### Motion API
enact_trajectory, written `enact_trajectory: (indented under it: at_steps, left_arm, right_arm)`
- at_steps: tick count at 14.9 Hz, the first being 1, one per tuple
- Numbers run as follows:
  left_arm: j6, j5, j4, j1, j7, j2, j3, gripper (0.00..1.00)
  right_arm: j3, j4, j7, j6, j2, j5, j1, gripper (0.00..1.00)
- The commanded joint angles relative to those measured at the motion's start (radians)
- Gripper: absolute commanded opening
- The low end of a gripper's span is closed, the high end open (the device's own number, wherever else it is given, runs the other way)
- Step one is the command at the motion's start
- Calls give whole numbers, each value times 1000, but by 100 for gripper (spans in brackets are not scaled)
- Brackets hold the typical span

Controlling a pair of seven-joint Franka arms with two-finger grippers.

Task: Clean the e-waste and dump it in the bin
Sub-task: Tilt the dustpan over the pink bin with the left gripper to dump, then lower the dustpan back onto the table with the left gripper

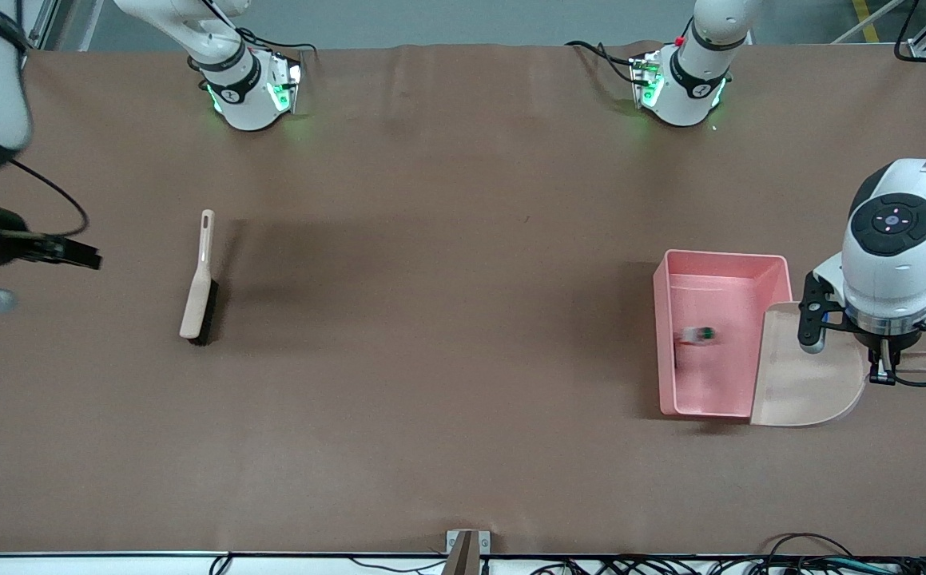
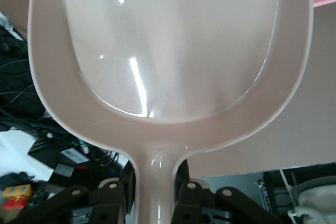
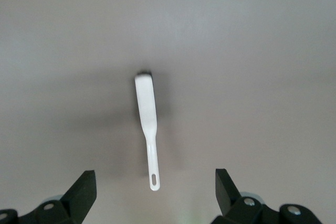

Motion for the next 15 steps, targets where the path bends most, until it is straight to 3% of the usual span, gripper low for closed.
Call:
enact_trajectory:
  at_steps: [1,4,8,11,15]
  left_arm:
    - [-21,23,52,-63,-4,-28,9,4]
    - [-56,-19,135,-198,-27,-26,78,3]
    - [-80,-247,217,-364,-145,-26,193,4]
    - [-73,-469,218,-398,-295,-22,204,3]
    - [-25,-598,218,-500,-409,13,230,3]
  right_arm:
    - [6,162,-5,-24,14,0,-15,100]
    - [2,213,8,-29,14,92,-14,100]
    - [0,198,-7,-52,2,101,-25,100]
    - [0,198,-15,-58,5,100,-43,100]
    - [0,198,-68,-60,5,86,-58,100]
